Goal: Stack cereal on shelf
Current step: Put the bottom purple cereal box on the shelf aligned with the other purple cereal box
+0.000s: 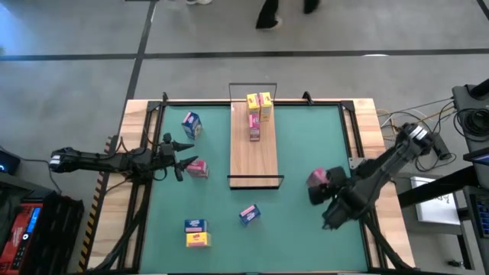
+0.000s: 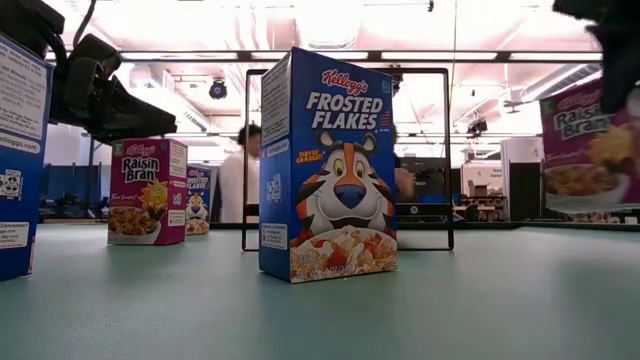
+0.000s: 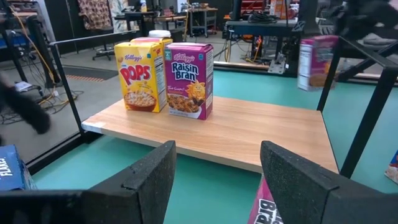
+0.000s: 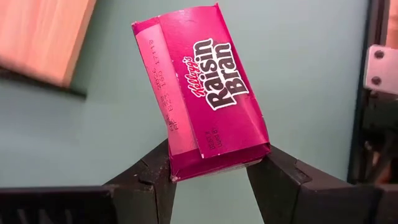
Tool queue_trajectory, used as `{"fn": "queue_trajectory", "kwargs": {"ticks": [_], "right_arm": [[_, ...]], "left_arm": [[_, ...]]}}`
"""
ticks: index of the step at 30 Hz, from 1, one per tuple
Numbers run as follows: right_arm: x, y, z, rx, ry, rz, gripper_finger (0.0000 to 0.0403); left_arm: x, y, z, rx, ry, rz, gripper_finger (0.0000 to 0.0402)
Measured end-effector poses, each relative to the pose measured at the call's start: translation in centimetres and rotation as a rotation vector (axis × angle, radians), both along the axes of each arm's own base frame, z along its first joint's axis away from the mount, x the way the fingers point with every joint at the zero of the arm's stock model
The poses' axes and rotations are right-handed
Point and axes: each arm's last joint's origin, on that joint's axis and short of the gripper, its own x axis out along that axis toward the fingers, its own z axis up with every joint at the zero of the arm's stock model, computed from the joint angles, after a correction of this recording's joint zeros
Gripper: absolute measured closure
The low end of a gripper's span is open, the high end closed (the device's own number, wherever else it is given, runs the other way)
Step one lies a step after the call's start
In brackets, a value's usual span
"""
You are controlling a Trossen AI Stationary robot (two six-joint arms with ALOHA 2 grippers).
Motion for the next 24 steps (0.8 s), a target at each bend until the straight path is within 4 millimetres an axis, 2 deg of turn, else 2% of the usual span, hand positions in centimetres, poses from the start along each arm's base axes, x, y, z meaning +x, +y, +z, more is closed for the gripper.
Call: {"fn": "queue_trajectory", "kwargs": {"ticks": [5,10,15,20,24], "right_arm": [[-0.6,-3.1,0.1,0.016,-0.117,-0.129,0.0244],[0.0,-5.7,0.4,0.046,-0.171,-0.185,0.0243],[1.6,-8.1,1.1,0.05,-0.166,-0.241,0.0243],[3.8,-9.7,2.5,0.052,-0.198,-0.235,0.0243],[5.6,-10.9,2.8,0.042,-0.185,-0.295,0.0243]], "left_arm": [[0.0,0.0,0.0,0.0,0.0,0.0,0.0184],[0.0,0.0,0.0,0.0,0.0,0.0,0.0184],[0.0,0.0,0.0,0.0,0.001,0.0,0.0184],[0.0,0.0,0.0,0.0,0.001,0.0,0.0184],[0.0,0.0,0.0,0.0,0.002,0.0,0.0184]]}}
